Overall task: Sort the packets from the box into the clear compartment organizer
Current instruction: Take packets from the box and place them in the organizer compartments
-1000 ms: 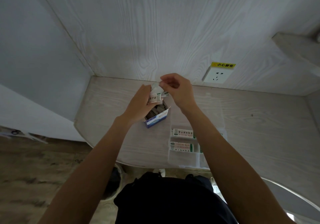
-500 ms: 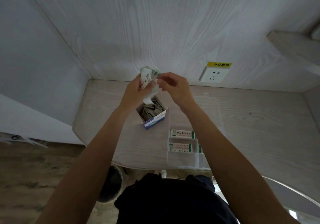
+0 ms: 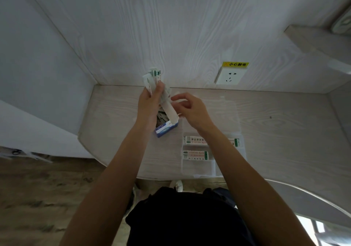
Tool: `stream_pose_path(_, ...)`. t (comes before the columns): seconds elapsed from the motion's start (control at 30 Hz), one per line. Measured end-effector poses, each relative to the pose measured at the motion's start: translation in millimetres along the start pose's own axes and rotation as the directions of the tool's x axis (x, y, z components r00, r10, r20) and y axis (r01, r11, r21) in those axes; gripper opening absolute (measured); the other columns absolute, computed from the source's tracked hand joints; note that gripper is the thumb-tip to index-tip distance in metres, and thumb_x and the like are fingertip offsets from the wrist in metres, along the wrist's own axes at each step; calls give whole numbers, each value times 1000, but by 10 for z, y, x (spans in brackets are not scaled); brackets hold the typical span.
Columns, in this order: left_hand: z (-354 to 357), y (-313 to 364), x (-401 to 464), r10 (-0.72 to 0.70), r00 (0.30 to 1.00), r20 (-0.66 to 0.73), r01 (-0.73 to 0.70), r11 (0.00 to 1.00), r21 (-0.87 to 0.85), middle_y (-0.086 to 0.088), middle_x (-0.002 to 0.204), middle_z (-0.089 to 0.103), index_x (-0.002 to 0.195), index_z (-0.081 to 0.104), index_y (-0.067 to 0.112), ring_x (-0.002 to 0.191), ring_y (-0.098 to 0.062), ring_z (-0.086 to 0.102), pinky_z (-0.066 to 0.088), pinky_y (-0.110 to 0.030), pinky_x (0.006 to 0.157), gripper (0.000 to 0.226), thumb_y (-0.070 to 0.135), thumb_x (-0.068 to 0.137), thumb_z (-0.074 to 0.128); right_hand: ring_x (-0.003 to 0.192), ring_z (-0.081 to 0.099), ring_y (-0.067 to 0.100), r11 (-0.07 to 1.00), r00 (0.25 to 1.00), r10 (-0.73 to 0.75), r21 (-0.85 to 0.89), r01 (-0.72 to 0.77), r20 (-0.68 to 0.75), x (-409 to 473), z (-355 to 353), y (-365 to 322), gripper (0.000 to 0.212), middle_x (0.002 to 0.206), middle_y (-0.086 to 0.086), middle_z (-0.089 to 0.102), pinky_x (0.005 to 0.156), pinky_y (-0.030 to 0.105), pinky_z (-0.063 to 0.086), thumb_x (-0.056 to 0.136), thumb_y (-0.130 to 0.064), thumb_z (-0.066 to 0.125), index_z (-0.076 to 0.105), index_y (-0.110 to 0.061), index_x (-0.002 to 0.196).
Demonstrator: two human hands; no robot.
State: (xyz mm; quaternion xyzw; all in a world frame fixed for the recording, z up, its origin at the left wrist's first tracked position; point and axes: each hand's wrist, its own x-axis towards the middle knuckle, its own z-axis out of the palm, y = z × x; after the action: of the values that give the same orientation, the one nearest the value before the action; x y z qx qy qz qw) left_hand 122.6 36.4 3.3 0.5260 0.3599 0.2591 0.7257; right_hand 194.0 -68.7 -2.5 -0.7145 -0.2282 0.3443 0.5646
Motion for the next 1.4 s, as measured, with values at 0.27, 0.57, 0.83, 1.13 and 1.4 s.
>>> stream_pose_path(0.27,231,-204,-351,94,994,49,-101,982,161,9,83,61,93,57,23,70,5,59,49,-17,64,1,22,93,56,77,65,12,971,998,54,-236,-49,14,-421,-248,196,26,91,3,70,69,21,50,82,-22,71,65,-11,104)
stream_pose_path(0.57,284,-626,-718,-175,917,360,70,955,288,3,90,62,108,53,17,86,-14,63,55,-40,83,24,29,88,60,88,59,19,800,898,-208,-596,-72,-387,-1065,-1095,924,13,96,2,67,75,25,42,84,-21,70,75,-14,94)
stream_pose_path(0.83,309,-814,-899,-304,906,296,230,938,259,1,92,63,111,54,13,81,-12,65,54,-24,63,24,23,89,59,61,58,22,397,854,-510,-910,122,-107,-1099,-1070,1256,7,71,0,68,62,29,40,77,-13,67,70,-16,71)
stream_pose_path(1.13,236,-840,-904,-382,875,296,314,915,253,-5,102,63,118,54,13,84,-13,64,56,-24,61,29,22,91,58,74,62,19,512,901,-422,-847,143,-103,-1249,-1030,1386,23,83,0,71,69,25,42,82,-10,50,73,-13,83)
stream_pose_path(1.4,218,-852,-914,-376,835,401,220,897,382,-2,99,64,115,53,19,85,-13,63,52,-19,55,27,26,89,59,77,61,4,886,916,-258,-453,98,-308,-1109,-897,959,21,96,-2,68,68,12,48,90,-10,58,65,-14,110)
